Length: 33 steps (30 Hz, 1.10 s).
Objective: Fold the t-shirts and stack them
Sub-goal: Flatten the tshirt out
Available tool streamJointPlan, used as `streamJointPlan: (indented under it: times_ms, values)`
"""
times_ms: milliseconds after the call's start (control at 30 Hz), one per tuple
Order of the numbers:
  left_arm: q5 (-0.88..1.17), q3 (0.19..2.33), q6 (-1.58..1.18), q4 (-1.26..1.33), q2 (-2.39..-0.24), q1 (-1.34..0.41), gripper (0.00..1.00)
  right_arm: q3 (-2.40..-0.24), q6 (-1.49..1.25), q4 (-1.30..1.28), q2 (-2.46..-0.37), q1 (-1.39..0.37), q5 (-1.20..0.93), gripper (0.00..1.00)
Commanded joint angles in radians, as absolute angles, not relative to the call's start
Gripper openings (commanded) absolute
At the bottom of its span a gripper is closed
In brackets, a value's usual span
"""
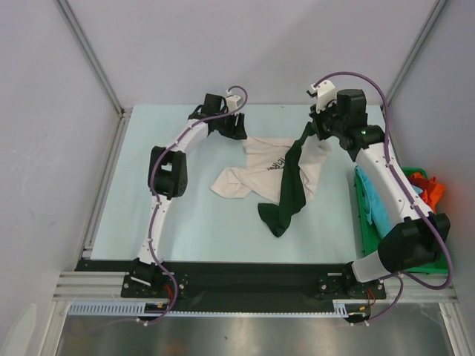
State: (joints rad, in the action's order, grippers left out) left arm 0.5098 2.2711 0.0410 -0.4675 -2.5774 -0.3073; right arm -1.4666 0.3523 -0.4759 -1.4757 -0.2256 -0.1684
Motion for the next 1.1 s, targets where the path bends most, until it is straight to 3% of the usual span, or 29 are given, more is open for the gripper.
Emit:
streamJointPlan:
  times_ms: [0,1067]
  values:
    - [0.548,2.336,0.006,-0.41,-2.591,-0.313,0.61,-1.519,0.357,-0.491,-1.43,-0.238,-0.144,0.0]
    - [0.603,2.217,-0.213,-0.361,-2.611,-0.296,0.64,-1.542,0.359,-0.495,-1.451,-0.242,-0.114,0.0]
